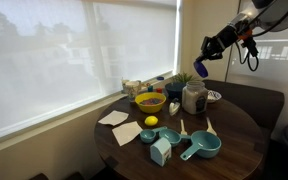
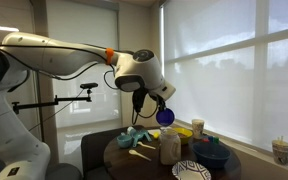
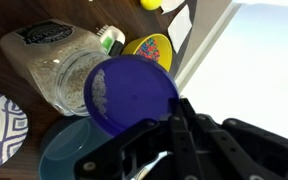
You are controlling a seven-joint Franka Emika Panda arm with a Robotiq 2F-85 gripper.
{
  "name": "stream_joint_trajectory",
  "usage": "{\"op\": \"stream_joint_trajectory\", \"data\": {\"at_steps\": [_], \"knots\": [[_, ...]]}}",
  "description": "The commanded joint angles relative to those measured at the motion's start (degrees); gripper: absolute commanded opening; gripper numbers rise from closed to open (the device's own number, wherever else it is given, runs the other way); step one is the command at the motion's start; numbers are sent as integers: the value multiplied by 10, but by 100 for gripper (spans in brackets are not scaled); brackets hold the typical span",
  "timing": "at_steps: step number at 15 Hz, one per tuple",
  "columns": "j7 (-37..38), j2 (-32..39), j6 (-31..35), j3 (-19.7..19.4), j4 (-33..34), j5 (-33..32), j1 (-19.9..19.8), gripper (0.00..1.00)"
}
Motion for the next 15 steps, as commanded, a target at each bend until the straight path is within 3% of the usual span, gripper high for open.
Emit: {"op": "stream_joint_trajectory", "data": {"at_steps": [1,6,15], "knots": [[-52,0,-14,-21,-8,82,0,1],[-96,2,-32,-25,-31,164,-10,1],[-108,9,-32,-12,-50,167,-38,5]]}}
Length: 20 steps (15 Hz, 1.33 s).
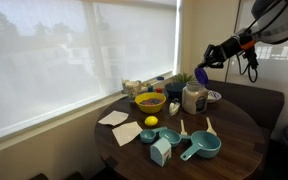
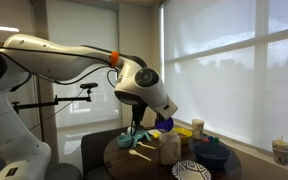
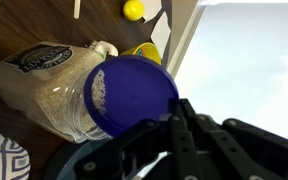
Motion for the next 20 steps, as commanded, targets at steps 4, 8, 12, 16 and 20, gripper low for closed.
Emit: {"op": "stream_joint_trajectory", "data": {"at_steps": [4,8,12,16,20], "knots": [[-30,5,-25,-1,-4,34,-15,1],[-79,9,-63,-19,-4,84,-21,1],[-123,18,-108,-32,-7,119,-41,1],[-175,28,-139,-38,-9,179,-52,1],[-198,41,-178,-42,-17,219,-69,1]]}}
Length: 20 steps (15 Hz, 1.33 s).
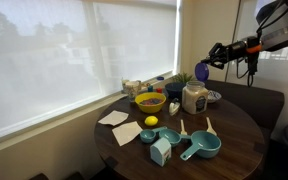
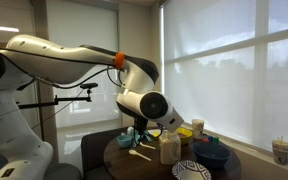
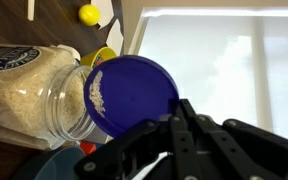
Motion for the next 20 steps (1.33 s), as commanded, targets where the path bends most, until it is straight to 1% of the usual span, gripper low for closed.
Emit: {"op": "stream_joint_trajectory", "data": {"at_steps": [1,6,10,13,20], "knots": [[-30,15,-48,-5,-9,47,-24,1],[-47,31,-129,-24,-22,94,-51,1],[-49,46,-178,-28,-27,103,-72,1],[-60,56,-191,-25,-32,112,-80,1],[-116,86,-182,-6,-34,173,-74,1]]}}
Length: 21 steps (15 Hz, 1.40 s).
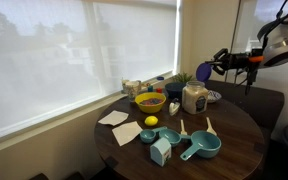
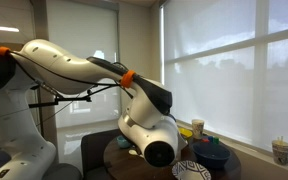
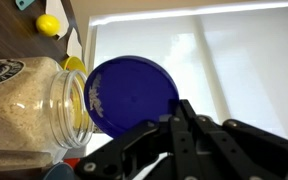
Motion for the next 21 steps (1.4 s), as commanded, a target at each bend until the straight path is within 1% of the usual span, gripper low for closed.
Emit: {"op": "stream_joint_trajectory", "data": {"at_steps": [1,3,4,8,10,14,18,20,21], "knots": [[-29,19,-9,16,-4,33,-3,1],[-33,31,-17,18,-2,22,-4,1],[-36,34,-6,20,-1,18,-6,1],[-63,42,-8,19,0,38,-7,1],[-68,44,3,21,1,32,-7,1],[-78,44,-4,19,2,58,-8,1],[-94,41,-24,15,-2,106,-9,1],[-73,44,-25,15,-3,93,-10,1],[-71,45,-29,14,-6,104,-10,1]]}}
